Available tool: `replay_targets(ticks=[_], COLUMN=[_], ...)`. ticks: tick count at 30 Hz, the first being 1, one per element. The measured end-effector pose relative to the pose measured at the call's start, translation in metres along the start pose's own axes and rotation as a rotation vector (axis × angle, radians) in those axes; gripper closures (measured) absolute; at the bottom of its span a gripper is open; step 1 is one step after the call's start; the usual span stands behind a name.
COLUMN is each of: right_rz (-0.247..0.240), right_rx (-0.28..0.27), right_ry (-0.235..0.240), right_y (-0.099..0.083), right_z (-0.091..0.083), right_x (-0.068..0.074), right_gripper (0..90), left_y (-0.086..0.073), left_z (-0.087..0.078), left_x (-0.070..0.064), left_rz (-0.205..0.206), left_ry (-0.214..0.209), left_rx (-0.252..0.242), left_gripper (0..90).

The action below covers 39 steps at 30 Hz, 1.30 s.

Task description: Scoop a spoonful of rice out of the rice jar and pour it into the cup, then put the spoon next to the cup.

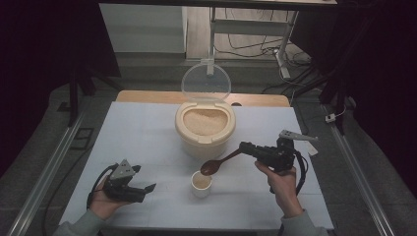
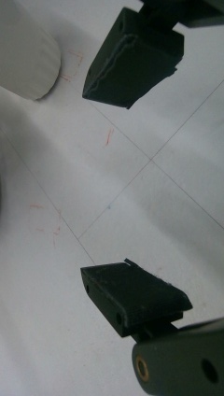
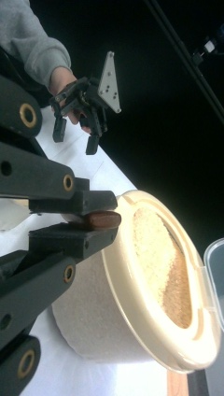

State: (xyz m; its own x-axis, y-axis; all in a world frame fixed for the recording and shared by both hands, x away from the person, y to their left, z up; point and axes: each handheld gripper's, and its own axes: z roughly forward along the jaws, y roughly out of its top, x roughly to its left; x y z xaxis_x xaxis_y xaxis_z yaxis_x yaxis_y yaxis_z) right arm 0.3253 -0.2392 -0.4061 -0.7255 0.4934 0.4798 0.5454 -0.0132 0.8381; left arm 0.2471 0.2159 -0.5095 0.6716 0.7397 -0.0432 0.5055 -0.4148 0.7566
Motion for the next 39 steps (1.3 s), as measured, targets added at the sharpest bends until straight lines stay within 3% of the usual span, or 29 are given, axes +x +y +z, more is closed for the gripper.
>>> replay_targets(ticks=[11,17,23,31,39], right_rz=[-0.039,-0.07,-0.1,-0.134,-0.137], right_rx=[-0.012,0.01,0.083,0.214,0.294], right_ry=[-0.019,-0.037,-0.057,-0.053,-0.009], right_y=[0.002,0.007,0.01,0.006,0.0], right_z=[-0.021,-0.035,-0.044,-0.037,-0.028], right_x=[-0.005,-0.006,-0.007,-0.007,-0.007], right_gripper=[83.6,83.6,83.7,83.6,83.6], left_y=[0.0,0.0,0.0,0.0,0.0], left_z=[-0.001,0.0,0.0,0.0,0.0], left_x=[0.0,0.001,0.0,0.0,0.0], left_rz=[-0.003,-0.005,0.0,-0.003,0.0], left_ry=[0.002,0.0,-0.001,0.001,0.0], left_rx=[-0.001,-0.002,0.0,0.001,0.002], left_gripper=[14.2,14.2,14.4,14.2,14.3])
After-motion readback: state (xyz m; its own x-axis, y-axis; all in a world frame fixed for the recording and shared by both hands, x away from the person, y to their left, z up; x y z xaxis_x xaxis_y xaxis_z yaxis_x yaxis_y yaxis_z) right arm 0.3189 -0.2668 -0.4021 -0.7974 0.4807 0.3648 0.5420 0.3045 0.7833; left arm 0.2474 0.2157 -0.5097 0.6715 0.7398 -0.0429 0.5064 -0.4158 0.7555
